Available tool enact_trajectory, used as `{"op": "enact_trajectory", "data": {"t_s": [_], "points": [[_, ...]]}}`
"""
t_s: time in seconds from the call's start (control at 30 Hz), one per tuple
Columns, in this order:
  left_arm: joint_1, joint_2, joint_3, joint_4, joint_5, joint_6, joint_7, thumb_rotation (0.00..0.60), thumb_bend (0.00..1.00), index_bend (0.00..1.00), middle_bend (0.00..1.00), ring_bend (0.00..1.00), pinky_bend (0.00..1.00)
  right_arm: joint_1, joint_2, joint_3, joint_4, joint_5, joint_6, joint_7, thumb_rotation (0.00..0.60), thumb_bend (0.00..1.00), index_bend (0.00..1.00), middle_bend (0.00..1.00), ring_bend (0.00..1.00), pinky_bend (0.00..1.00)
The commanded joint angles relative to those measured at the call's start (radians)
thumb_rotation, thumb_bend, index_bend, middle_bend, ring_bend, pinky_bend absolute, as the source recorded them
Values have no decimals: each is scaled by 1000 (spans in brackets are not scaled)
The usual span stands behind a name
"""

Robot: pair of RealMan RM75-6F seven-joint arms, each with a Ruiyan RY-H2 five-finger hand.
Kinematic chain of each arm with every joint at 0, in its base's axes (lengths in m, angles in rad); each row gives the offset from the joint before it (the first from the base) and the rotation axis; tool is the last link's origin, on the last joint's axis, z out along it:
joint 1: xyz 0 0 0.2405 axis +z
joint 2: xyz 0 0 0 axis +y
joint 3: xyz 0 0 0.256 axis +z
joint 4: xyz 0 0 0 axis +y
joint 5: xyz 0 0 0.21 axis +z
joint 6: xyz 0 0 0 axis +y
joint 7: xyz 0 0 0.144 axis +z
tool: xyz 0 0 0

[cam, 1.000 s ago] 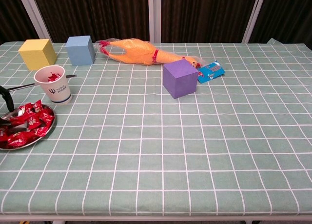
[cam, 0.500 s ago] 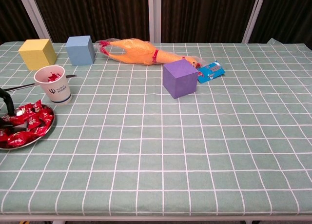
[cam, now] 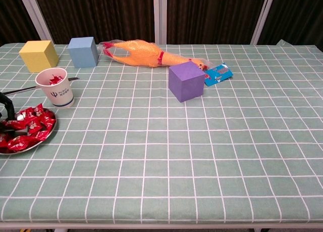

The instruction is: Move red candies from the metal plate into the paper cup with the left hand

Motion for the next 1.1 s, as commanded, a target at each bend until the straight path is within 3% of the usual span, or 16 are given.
{"op": "enact_trajectory", "data": {"t_s": [0.03, 0.5, 0.87, 1.1], "points": [[-2, 1, -1, -4, 0, 2, 3, 600, 297, 599, 1000, 1000, 1000, 0, 0, 1, 0, 2, 0, 0, 511, 0, 0, 0, 0, 0], [-2, 51, -5, -88, 7, 38, 9, 600, 366, 649, 1000, 1000, 1000, 0, -4, -1, 3, -1, 1, 3, 512, 0, 0, 0, 0, 0], [20, 174, -36, -281, 92, 202, 10, 600, 373, 653, 1000, 1000, 1000, -1, -4, -2, 8, -10, 4, 18, 514, 0, 0, 0, 0, 0], [3, 176, -64, -319, 131, 230, 13, 600, 374, 655, 1000, 1000, 1000, -5, -3, -6, 5, -19, 11, 22, 513, 0, 0, 0, 0, 0]]}}
